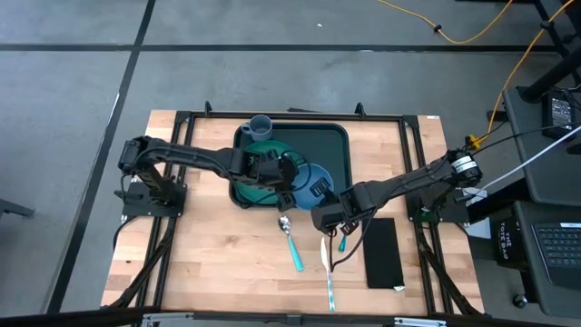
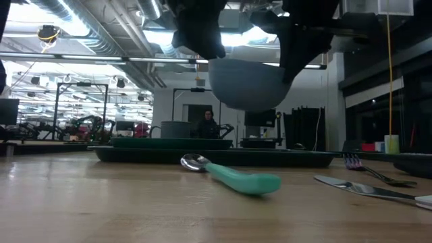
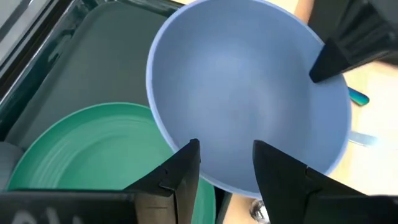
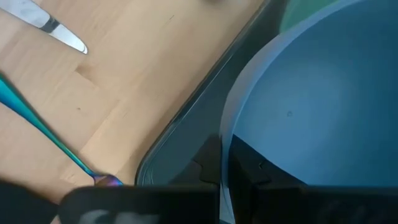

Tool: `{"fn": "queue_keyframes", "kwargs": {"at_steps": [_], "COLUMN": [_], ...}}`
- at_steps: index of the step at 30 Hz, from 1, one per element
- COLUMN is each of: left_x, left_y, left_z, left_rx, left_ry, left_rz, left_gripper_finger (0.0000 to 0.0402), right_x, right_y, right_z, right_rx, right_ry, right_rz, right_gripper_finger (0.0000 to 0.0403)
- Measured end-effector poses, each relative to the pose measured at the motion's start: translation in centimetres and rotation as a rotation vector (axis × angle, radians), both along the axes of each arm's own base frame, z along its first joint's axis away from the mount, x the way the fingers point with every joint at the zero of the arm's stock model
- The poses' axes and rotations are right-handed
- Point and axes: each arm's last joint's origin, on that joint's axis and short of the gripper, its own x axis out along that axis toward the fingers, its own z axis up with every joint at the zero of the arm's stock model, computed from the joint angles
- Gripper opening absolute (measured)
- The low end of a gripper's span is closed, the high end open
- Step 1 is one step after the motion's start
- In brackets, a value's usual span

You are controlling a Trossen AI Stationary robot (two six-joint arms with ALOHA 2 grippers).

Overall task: Set up tray
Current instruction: Put the blue bowl on the green plate on the black serving tray

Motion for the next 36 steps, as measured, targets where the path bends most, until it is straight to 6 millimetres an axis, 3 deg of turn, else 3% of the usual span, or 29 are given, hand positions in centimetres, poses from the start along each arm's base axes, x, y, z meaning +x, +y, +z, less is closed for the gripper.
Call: {"fn": "queue_keyframes", "kwargs": {"at_steps": [15,22,36], "left_x": [-0.1,0.3,0.2], "left_y": [0.5,0.6,1.1], "left_z": [0.2,1.8,1.1], "left_rx": [0.027,0.126,0.177], "left_ry": [0.011,-0.031,0.003], "left_rz": [-0.068,-0.103,-0.031], "left_gripper_finger": [0.0144,0.0144,0.0144], "right_x": [0.0,0.0,0.1], "right_y": [0.0,0.0,0.1], "right_z": [0.0,0.0,0.1], "right_rx": [0.002,0.002,0.005], "right_ry": [-0.002,-0.004,-0.013], "right_rz": [-0.001,-0.002,-0.002], "right_gripper_finger": [0.0012,0.0012,0.0012]}}
